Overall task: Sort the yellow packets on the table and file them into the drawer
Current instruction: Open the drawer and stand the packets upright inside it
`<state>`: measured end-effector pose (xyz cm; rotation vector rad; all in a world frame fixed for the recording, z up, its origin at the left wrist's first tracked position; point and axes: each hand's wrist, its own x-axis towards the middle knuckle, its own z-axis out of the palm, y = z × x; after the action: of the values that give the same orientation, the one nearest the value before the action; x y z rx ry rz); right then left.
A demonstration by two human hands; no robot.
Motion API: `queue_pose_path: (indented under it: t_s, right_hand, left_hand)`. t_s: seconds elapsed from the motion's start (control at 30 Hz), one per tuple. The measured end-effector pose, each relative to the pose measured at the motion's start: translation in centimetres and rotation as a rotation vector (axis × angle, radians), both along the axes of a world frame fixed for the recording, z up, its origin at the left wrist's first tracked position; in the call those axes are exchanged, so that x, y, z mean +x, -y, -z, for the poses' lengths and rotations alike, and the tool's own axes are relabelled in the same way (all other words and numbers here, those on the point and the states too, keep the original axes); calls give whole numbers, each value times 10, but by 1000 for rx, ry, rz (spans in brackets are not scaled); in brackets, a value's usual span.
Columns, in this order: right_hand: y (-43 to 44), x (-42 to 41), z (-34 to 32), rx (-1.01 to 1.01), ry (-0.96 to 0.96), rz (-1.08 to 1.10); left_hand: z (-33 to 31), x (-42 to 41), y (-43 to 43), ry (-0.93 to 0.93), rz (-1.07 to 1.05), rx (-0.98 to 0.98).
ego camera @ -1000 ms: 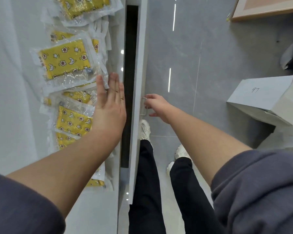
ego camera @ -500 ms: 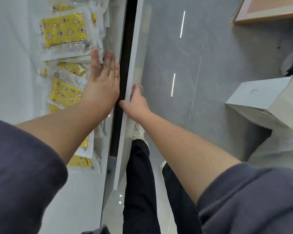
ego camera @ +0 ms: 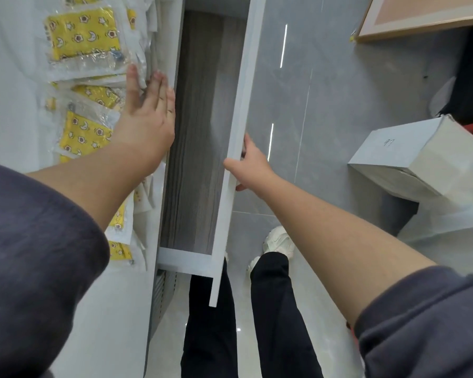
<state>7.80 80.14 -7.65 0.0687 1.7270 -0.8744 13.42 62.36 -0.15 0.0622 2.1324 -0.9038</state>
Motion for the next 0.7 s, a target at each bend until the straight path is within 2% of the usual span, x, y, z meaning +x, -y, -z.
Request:
queue_pose_path:
  t_s: [0.43,0.7]
  right_hand:
    - [-55,-25,-2,10,-11,51]
    - [-55,-25,-10,47,-2,30]
  left_hand:
    - [1,-1,1,4,-36,36]
    - [-2,1,-1,-53,-10,21]
